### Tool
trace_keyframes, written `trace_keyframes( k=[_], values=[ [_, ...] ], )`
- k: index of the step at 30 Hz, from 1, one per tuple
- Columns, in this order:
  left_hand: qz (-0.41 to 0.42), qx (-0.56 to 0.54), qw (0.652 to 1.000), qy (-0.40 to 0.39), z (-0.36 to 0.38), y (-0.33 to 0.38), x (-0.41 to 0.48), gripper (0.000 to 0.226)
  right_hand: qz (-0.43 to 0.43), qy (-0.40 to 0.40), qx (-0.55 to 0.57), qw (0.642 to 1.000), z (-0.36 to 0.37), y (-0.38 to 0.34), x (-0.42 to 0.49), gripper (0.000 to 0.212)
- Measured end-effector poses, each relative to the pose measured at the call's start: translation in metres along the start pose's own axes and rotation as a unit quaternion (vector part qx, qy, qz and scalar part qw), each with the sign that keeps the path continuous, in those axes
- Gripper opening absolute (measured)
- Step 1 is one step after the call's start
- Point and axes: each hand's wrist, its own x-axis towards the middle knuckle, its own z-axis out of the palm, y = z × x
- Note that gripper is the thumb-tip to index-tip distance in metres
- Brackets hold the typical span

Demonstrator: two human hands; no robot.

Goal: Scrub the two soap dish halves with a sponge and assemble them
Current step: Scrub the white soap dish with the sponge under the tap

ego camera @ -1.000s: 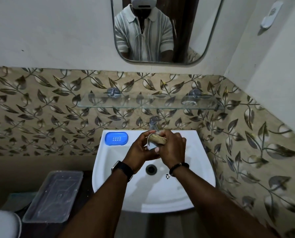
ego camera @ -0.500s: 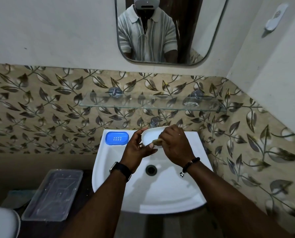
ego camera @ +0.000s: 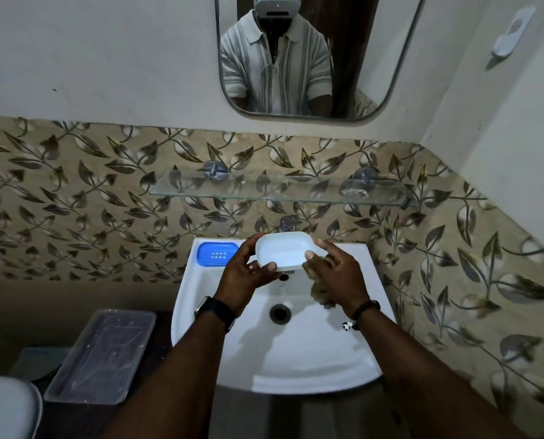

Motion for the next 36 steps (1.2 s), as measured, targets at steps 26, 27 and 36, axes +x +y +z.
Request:
trace_keyframes(
  k=[26, 27, 36],
  values=[
    [-0.015, 0.048, 0.946, 0.321, -0.049, -0.05, -0.036, 0.043, 0.188, -0.043, 0.166, 0.967, 0.108, 0.048, -0.026, 0.049],
    [-0.02, 0.06, 0.943, 0.326, -0.048, -0.05, -0.03, 0.038, 0.195, -0.044, 0.174, 0.964, 0.11, 0.049, -0.021, 0.049],
    [-0.11, 0.267, 0.912, 0.291, -0.055, -0.06, 0.048, 0.042, 0.217, -0.011, 0.253, 0.943, 0.132, 0.059, 0.036, 0.057]
  ],
)
